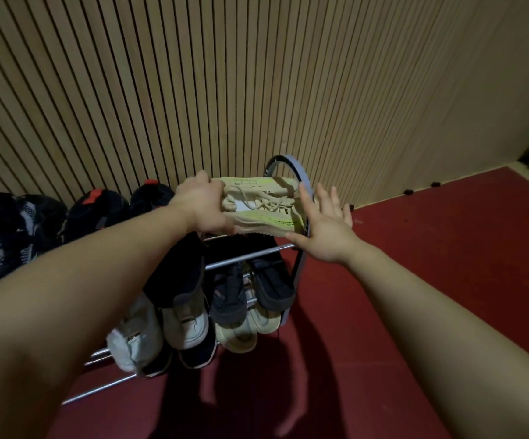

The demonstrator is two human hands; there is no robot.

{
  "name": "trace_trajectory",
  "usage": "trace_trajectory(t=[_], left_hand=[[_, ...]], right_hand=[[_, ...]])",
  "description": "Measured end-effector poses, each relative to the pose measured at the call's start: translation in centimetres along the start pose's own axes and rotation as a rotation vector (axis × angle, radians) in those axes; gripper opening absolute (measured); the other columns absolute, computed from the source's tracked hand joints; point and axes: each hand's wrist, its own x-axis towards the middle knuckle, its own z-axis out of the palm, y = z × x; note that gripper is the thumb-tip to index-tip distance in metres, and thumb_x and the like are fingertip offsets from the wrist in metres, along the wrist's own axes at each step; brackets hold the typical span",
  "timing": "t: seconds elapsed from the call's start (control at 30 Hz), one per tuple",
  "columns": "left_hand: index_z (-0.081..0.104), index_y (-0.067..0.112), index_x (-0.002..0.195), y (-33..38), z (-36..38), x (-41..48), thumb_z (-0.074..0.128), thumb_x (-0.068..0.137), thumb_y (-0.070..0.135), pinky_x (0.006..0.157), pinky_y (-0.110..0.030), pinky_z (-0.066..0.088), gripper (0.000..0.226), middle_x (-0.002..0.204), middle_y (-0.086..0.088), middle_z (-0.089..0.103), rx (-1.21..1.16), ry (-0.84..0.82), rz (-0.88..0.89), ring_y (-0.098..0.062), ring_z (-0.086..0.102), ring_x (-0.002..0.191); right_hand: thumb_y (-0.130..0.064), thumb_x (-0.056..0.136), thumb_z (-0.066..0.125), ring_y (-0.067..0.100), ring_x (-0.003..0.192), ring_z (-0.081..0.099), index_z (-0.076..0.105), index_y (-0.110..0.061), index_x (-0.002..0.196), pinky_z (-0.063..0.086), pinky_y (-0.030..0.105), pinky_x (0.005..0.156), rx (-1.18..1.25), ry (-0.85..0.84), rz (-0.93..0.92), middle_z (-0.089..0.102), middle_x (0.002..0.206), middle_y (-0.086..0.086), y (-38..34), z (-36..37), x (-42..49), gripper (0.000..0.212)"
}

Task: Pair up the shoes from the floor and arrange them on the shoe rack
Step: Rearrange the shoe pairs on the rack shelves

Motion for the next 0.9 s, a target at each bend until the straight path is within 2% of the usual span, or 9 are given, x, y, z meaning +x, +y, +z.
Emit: trace_trajectory(t=[0.07, 0.23, 0.37, 0.47, 0.57, 0.67, 0.73, 0.83, 0.9], left_hand=[[0.048, 0.019, 0.122, 0.5, -1.9, -0.1, 0.071, 0.058, 0.068, 0.084, -0.035, 0.046, 0.085, 0.107, -0.006, 0.040, 0.006, -0.026, 0.007, -0.024, 0.046, 0.099], [0.043, 0.016, 0.124, 1.0, -4.3, -0.8, 0.077, 0.060, 0.058, 0.082, -0.035, 0.047, 0.083, 0.113, -0.005, 0.036, -0.087, -0.105, -0.009, -0.025, 0.048, 0.101], [0.045, 0.016, 0.120, -0.2, -4.4, -1.7, 0.077, 0.060, 0.057, 0.073, -0.029, 0.046, 0.080, 0.108, -0.002, 0.057, -0.121, -0.108, 0.026, -0.019, 0.054, 0.091], [0.046, 0.018, 0.122, -2.0, -5.3, -2.4, 0.079, 0.059, 0.054, 0.075, -0.028, 0.045, 0.080, 0.107, 0.003, 0.058, -0.202, -0.076, 0.068, -0.016, 0.055, 0.093], [0.047, 0.022, 0.123, -4.2, -6.8, -3.4, 0.081, 0.060, 0.050, 0.085, -0.031, 0.047, 0.078, 0.110, 0.007, 0.058, -0.266, -0.151, 0.146, -0.013, 0.056, 0.097], [0.048, 0.028, 0.121, -6.1, -8.1, -3.9, 0.083, 0.056, 0.049, 0.087, -0.029, 0.049, 0.077, 0.108, 0.012, 0.060, -0.349, -0.206, 0.240, -0.008, 0.059, 0.097], [0.049, 0.030, 0.119, -6.9, -9.1, -3.9, 0.083, 0.055, 0.047, 0.084, -0.026, 0.050, 0.075, 0.106, 0.014, 0.061, -0.397, -0.208, 0.287, -0.004, 0.060, 0.095], [0.042, 0.033, 0.132, -7.9, -10.6, -3.8, 0.080, 0.066, 0.046, 0.092, -0.024, 0.045, 0.077, 0.121, 0.017, 0.052, -0.362, -0.200, 0.339, -0.001, 0.054, 0.105], [0.024, 0.037, 0.145, -8.3, -10.9, -3.6, 0.067, 0.078, 0.048, 0.101, -0.028, 0.037, 0.080, 0.141, 0.011, 0.034, -0.342, -0.074, 0.331, -0.008, 0.041, 0.123]], right_hand=[[-0.057, 0.086, 0.054, 0.028, 0.141, -0.027, -0.017, -0.034, 0.148, -0.015, 0.049, 0.113, -0.053, 0.010, -0.055, -0.021, 0.157, 0.006, -0.5, 0.1, 0.3, 0.097], [-0.057, 0.084, 0.058, 0.028, 0.142, -0.026, -0.017, -0.031, 0.148, -0.018, 0.048, 0.111, -0.106, -0.011, -0.143, -0.019, 0.158, 0.008, -2.7, 0.1, 1.2, 0.102], [-0.057, 0.081, 0.061, 0.027, 0.143, -0.024, -0.017, -0.030, 0.148, -0.017, 0.047, 0.112, -0.090, -0.021, -0.181, -0.015, 0.159, 0.008, -4.3, -0.1, 2.0, 0.106], [-0.061, 0.076, 0.064, 0.026, 0.143, -0.022, -0.020, -0.030, 0.147, -0.018, 0.045, 0.111, -0.077, -0.054, -0.202, -0.012, 0.159, 0.007, -4.9, -0.4, 2.5, 0.115], [-0.066, 0.070, 0.066, 0.022, 0.144, -0.021, -0.026, -0.030, 0.144, -0.019, 0.047, 0.114, 0.011, -0.213, -0.265, -0.011, 0.159, 0.004, -5.4, -0.9, 2.9, 0.124], [-0.065, 0.068, 0.069, 0.019, 0.146, -0.013, -0.031, -0.036, 0.141, -0.004, 0.048, 0.118, 0.146, -0.384, -0.341, -0.012, 0.159, 0.000, -6.5, -0.6, 3.2, 0.127], [-0.063, 0.068, 0.071, 0.016, 0.147, -0.002, -0.029, -0.043, 0.139, 0.010, 0.043, 0.120, 0.292, -0.418, -0.344, -0.009, 0.160, -0.003, -7.2, -0.5, 3.1, 0.125], [-0.056, 0.071, 0.072, 0.014, 0.145, 0.014, -0.015, -0.043, 0.146, 0.021, 0.038, 0.117, 0.377, -0.266, -0.364, 0.005, 0.160, -0.006, -8.1, -1.0, 2.9, 0.116], [-0.057, 0.069, 0.074, 0.017, 0.140, 0.026, -0.007, -0.042, 0.148, 0.028, 0.040, 0.113, 0.405, -0.123, -0.316, 0.018, 0.157, -0.004, -8.6, -1.7, 3.4, 0.114]])
